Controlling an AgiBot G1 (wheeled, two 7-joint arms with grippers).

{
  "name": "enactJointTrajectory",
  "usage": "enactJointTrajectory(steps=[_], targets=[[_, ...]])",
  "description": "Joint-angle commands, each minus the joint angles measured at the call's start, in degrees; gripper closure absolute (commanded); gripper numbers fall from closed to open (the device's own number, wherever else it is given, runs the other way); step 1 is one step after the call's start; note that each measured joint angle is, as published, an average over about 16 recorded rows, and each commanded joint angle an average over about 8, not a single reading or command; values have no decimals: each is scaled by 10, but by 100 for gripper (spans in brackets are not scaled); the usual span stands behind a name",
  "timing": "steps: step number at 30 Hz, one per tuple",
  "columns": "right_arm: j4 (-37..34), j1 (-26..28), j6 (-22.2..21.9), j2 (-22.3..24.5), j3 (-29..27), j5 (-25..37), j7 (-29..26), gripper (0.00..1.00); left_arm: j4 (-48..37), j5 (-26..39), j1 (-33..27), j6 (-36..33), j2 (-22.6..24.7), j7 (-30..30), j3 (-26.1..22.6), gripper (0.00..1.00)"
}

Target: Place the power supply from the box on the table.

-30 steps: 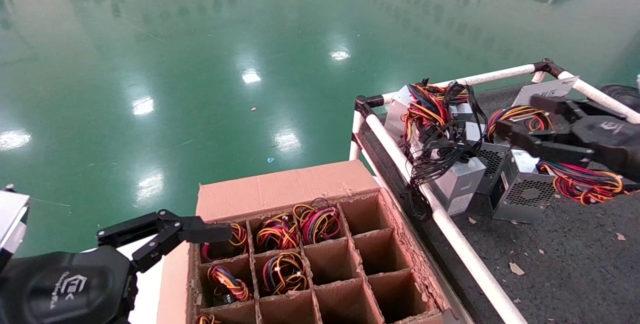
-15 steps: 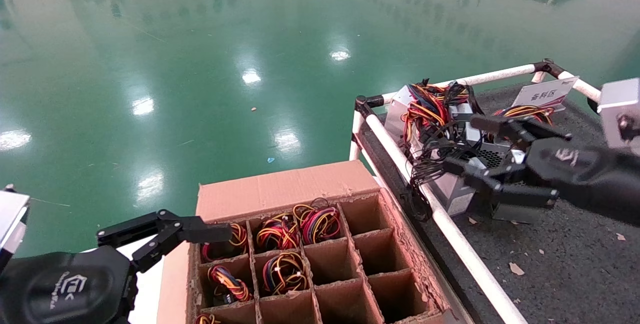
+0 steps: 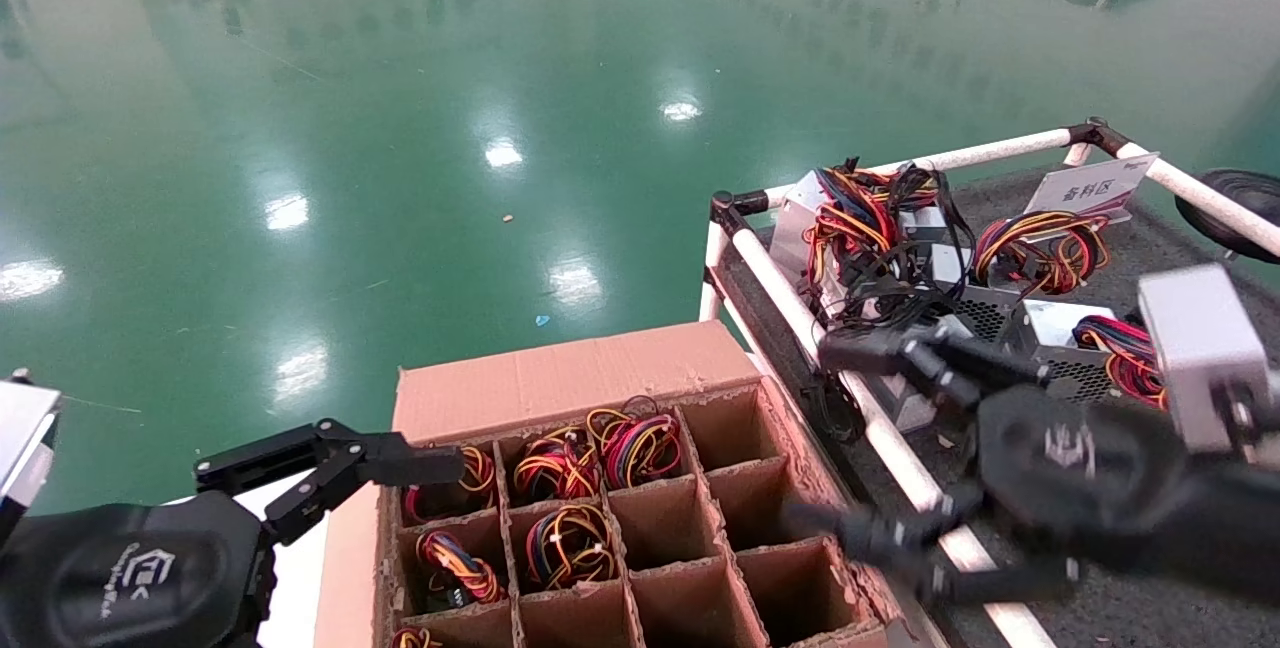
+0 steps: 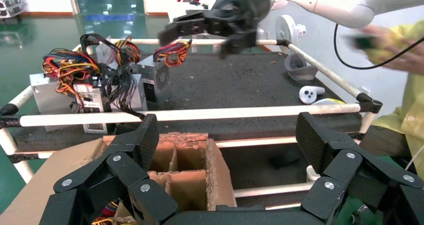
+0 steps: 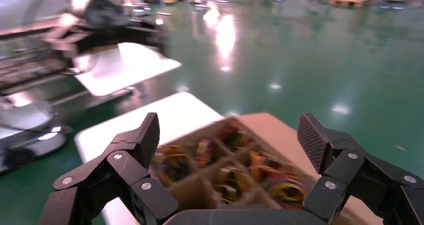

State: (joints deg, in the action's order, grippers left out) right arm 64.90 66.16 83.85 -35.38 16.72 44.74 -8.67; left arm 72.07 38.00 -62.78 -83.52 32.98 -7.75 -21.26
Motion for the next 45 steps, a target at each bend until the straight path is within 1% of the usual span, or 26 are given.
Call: enactJointTrajectory(steps=[1,7,12,45], targets=[[24,-13,5,1,-2,-8,-6,0,0,0,0,0,0,0,0,0],[86,-46,18,3,-7,-28,-20,0,0,0,0,0,0,0,0,0],[110,-58,24,5,-9,-37,-25,0,0,0,0,0,0,0,0,0],[88,-47,19,4,-7,-29,-21,0,0,0,0,0,0,0,0,0]])
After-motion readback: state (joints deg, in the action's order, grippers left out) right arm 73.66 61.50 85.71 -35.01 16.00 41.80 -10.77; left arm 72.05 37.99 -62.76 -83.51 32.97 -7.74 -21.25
